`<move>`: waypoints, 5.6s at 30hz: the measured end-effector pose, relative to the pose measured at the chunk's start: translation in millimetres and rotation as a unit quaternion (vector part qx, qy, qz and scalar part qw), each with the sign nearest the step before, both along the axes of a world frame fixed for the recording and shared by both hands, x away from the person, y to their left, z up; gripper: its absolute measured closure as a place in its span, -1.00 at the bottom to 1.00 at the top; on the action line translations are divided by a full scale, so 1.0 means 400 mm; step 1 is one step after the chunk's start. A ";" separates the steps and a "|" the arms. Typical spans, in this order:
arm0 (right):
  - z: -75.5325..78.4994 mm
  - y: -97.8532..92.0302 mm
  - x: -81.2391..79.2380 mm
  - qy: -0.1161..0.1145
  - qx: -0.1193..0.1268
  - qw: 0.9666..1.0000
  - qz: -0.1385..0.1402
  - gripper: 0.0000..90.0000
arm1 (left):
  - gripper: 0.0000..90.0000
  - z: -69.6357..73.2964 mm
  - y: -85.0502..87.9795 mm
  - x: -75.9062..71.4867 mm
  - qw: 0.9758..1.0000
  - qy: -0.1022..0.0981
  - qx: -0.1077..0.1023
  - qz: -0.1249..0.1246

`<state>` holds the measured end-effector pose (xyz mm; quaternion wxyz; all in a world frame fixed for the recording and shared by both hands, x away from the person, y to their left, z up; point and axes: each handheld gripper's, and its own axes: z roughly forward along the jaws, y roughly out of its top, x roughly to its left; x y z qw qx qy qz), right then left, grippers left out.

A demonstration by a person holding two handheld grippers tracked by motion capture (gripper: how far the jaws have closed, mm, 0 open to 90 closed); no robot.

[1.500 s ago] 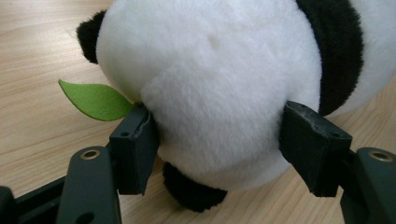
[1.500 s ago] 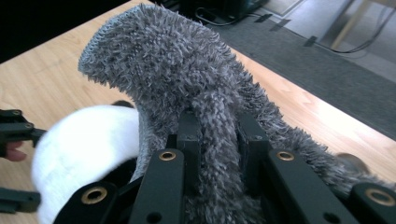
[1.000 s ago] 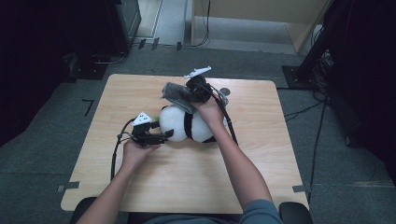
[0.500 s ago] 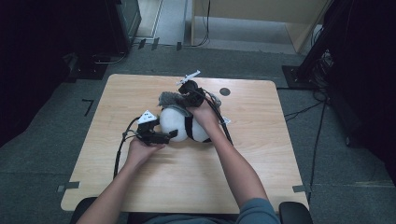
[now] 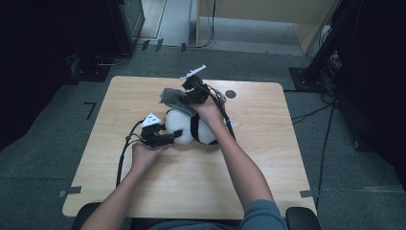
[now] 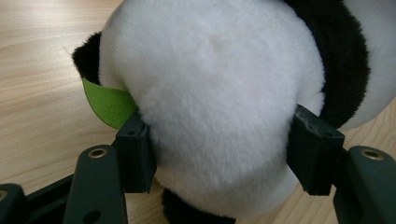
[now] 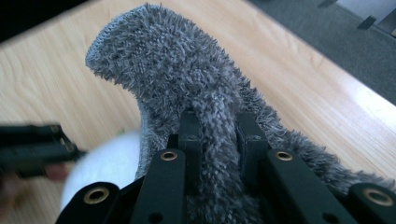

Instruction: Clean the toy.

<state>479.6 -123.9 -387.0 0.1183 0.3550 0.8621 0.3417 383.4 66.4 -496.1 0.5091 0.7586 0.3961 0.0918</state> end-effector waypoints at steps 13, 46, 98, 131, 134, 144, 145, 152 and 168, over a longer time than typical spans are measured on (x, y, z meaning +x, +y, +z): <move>0.021 -0.151 -0.001 0.002 -0.023 0.999 -0.026 0.70 | -0.23 0.007 0.006 -0.001 1.000 0.011 0.007 -0.002; 0.091 -0.147 -0.002 -0.016 0.013 0.999 -0.027 0.69 | -0.23 0.015 0.019 -0.002 1.000 0.023 -0.005 -0.001; -0.032 -0.325 -0.028 0.019 0.020 0.996 -0.086 0.68 | -0.21 0.014 0.031 -0.002 1.000 0.030 0.001 0.001; 0.032 -0.020 -0.121 -0.029 0.046 0.998 0.019 0.64 | -0.22 0.024 0.027 -0.009 1.000 0.025 0.004 0.002; 0.012 0.008 -0.120 -0.024 0.041 0.998 0.030 0.61 | -0.22 0.024 0.027 -0.009 1.000 0.029 0.003 0.004; -0.027 -0.012 -0.120 -0.014 0.036 0.999 0.029 0.59 | -0.22 0.024 0.027 -0.009 0.999 0.032 0.004 0.004; -0.027 -0.016 -0.122 -0.015 0.033 0.999 0.028 0.59 | -0.22 0.024 0.027 -0.009 0.999 0.032 0.004 0.004; -0.025 -0.055 -0.144 -0.032 0.014 0.999 0.027 0.59 | -0.22 0.022 0.025 -0.010 1.000 0.029 0.004 0.004; 0.004 -0.243 -0.189 -0.059 0.052 0.996 -0.036 0.60 | -0.22 0.022 0.026 -0.010 0.999 0.032 0.001 0.003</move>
